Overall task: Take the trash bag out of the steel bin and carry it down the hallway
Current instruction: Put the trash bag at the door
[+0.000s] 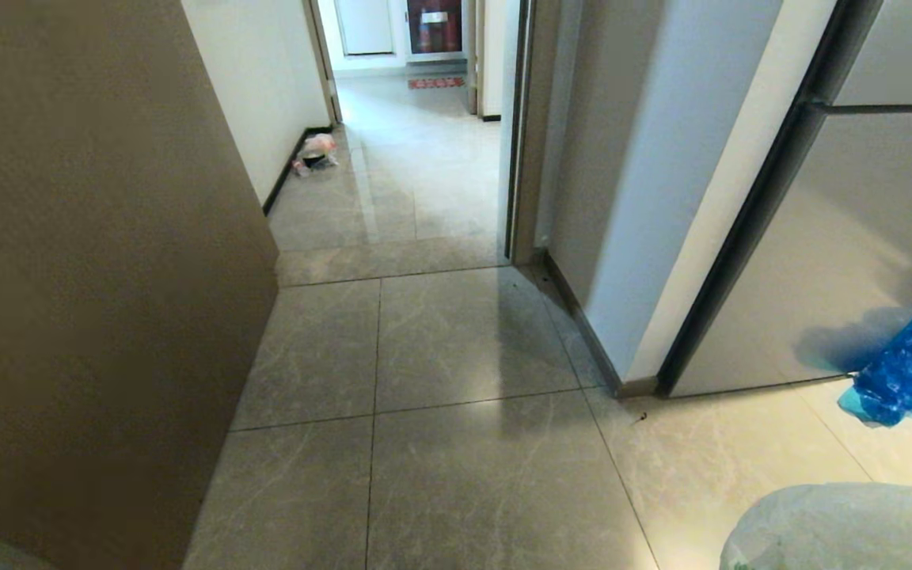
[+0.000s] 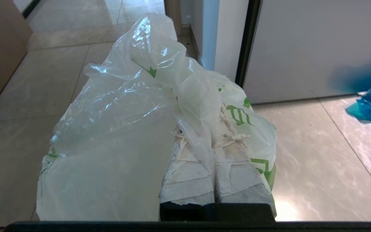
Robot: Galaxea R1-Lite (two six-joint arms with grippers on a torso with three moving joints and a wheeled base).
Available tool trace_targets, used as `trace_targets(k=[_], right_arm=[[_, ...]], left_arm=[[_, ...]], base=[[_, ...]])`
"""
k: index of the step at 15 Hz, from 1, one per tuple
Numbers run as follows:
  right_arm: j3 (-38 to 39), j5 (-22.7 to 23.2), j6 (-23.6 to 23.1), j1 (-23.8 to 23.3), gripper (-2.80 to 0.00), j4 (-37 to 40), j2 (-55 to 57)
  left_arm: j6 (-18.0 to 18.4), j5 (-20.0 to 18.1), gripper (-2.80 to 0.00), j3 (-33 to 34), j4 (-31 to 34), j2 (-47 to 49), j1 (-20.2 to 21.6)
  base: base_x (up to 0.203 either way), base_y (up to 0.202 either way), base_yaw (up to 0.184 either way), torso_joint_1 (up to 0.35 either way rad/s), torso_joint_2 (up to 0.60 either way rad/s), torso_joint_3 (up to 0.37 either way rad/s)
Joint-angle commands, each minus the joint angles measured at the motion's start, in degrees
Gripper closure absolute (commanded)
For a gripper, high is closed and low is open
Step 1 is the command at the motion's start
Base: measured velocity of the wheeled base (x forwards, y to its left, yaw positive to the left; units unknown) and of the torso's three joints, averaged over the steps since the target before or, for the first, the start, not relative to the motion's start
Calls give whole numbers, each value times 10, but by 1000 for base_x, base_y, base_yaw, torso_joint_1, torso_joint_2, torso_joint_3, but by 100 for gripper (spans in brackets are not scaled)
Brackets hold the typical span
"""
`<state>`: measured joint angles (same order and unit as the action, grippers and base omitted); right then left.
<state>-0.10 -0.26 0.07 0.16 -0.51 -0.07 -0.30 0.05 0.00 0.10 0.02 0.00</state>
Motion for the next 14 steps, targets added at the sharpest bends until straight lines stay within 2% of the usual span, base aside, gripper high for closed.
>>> trace_targets(k=[1,14], right_arm=[[0,0,0,0,0,0,1],[0,0,0,0,0,0,1]], left_arm=[[0,0,0,0,0,0,0],[0,0,0,0,0,0,0]], base=[[183,0,0,3,2,7],[182,0,-3,3,3,2]])
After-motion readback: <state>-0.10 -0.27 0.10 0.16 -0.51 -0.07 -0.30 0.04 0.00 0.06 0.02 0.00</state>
